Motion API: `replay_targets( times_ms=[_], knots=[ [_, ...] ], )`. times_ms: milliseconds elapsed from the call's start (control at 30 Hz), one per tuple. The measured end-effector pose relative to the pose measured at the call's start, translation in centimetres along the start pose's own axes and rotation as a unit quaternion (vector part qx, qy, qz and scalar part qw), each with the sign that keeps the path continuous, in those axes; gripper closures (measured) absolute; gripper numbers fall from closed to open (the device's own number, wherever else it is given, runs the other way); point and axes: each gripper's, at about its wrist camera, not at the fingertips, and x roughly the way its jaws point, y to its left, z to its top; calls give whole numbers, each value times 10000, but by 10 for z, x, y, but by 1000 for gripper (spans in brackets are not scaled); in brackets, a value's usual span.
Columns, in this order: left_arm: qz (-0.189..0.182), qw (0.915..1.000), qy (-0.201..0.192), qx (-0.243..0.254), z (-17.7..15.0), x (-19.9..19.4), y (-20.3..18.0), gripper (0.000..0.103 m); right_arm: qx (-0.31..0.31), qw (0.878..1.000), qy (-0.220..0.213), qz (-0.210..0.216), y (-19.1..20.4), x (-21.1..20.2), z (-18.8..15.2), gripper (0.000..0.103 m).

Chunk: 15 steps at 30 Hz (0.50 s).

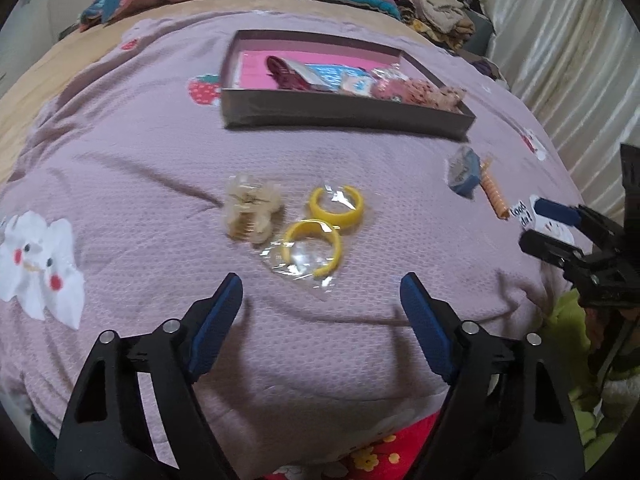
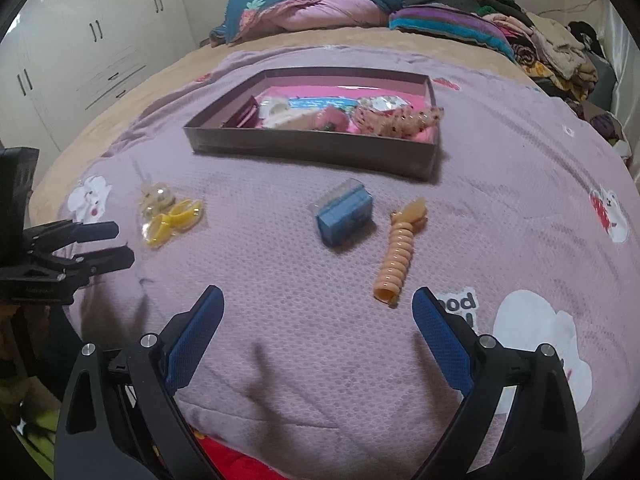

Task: Organize jewelry
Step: 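Grasp the bag of yellow rings with the left tool while the right tool grasps the orange spiral hair tie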

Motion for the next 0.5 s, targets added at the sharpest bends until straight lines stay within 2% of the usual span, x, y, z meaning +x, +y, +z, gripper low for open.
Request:
replay_targets(
  times_ms=[67, 200, 500],
  knots=[
    [-39, 9999, 26, 98, 2, 4, -6, 32, 40, 10000, 18, -58, -5, 3, -1, 9],
    [-83, 9995, 52, 289, 8, 13, -15, 43, 119, 9999, 47, -109, -12, 7, -1, 9],
    [148, 9984, 82, 542, 31, 37, -21, 46, 28, 9997, -9, -246, -18, 13, 9, 10]
  ],
)
